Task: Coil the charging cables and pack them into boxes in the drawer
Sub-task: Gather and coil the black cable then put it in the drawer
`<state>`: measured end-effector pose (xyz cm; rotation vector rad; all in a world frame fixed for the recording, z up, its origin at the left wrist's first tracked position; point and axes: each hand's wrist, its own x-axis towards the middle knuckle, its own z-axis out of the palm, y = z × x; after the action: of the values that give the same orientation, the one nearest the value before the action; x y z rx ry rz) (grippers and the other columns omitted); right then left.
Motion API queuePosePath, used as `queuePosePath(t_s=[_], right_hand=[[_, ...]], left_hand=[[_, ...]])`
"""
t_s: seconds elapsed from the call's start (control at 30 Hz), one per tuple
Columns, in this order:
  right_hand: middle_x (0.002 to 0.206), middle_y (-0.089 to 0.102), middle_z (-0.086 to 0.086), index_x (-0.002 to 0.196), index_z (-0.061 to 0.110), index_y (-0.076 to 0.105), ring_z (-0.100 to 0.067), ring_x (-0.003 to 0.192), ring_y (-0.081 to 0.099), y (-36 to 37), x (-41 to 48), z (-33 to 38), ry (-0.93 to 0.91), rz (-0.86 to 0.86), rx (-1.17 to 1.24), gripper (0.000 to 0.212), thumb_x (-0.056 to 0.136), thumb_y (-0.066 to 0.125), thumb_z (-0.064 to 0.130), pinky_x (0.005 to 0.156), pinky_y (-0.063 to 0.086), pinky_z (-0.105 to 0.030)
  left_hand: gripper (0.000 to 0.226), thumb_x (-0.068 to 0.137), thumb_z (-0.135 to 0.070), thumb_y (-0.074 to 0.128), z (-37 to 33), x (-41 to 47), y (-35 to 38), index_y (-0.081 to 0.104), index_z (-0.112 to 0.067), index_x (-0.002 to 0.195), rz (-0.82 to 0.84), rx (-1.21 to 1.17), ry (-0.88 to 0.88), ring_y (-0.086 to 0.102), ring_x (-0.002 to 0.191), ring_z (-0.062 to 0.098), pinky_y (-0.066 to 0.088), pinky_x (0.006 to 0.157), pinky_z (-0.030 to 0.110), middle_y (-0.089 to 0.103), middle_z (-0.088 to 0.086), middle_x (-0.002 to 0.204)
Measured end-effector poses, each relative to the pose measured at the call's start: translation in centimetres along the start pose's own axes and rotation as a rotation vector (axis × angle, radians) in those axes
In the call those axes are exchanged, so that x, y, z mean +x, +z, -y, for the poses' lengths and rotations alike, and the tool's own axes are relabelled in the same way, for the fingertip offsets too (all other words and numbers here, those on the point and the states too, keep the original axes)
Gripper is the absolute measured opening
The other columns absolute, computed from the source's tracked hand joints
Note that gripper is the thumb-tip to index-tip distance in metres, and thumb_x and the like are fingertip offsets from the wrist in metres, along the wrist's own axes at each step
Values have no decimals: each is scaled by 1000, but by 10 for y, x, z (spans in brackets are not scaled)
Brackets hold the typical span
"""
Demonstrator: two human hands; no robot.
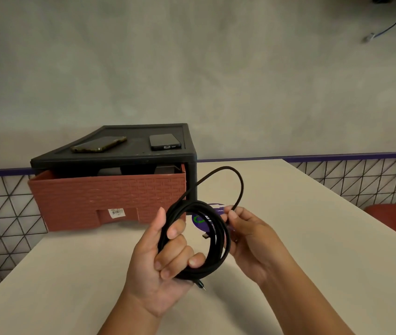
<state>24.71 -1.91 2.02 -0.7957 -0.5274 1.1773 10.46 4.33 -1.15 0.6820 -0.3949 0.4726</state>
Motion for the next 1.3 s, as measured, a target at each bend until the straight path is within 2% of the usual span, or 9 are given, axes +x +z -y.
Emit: queuePosePath(t_s=[0.2,0.37,0.43,0.57,0.7,0.8,0.93,1.1,1.3], right_hand=[[63,59,-9,101,3,58,-16,54,60,9,-6,-7,104,152,-75,24,91,38,-5,51,48,-27],[72,58,-8,101,11,66,-20,61,56,5,-5,-6,160,271,-155,54,86,41,57,60,48,-32],[74,57,-6,95,15,68,-20,61,55,3,-7,-7,119,379,-242,58,71,59,67,60,50,-30],[68,61,0,85,17,67,-16,58,57,4,-11,-12,-6,461,-508,12,75,69,23,61,48,-23],[72,61,-4,100,15,62,-17,63,59,2,-1,-22,-18,126,-809,36,65,61,22,68,51,-32],[65,60,0,88,17,61,-15,60,58,1,-1,-25,-70,-22,-1089,21,67,59,17,63,51,-32],[63,59,2,96,18,60,-9,46,52,3,-5,-22,-32,12,-1259,16,81,55,18,54,48,-25],[73,64,-1,133,23,46,-7,44,49,2,-11,-7,54,201,-1288,40,95,44,9,47,42,-15],[74,65,4,79,20,61,-6,39,46,-23,-9,39,-254,16,-1196,38,89,40,-10,41,33,-10]], left_hand=[[54,102,-44,23,-3,0,-7,56,-2,92,-8,-31,-72,37,48,18,44,78,32,39,2,52],[44,67,-52,76,-7,-2,8,57,-13,61,-397,275,8,29,26,8,46,50,25,29,-8,30],[51,56,-57,80,-5,0,15,54,-14,56,-505,363,21,28,24,6,44,46,24,28,-9,28],[59,78,-66,46,-3,3,22,53,-14,52,-632,489,13,22,26,6,42,45,24,22,-8,29],[53,80,-57,35,2,4,24,51,-14,53,-670,604,-22,20,28,7,41,48,25,20,-7,32],[51,77,-58,36,4,5,24,48,-13,56,-695,702,-43,18,31,8,40,51,26,20,-6,34],[49,77,-57,38,1,5,22,46,-11,60,-758,827,13,17,33,9,35,56,30,19,-5,36],[49,77,-57,39,-17,-2,15,45,-11,64,-861,837,123,16,31,8,22,57,31,19,-7,34],[45,78,-54,37,-40,-11,19,41,-11,65,-885,739,215,17,29,7,33,56,28,19,-8,32]])
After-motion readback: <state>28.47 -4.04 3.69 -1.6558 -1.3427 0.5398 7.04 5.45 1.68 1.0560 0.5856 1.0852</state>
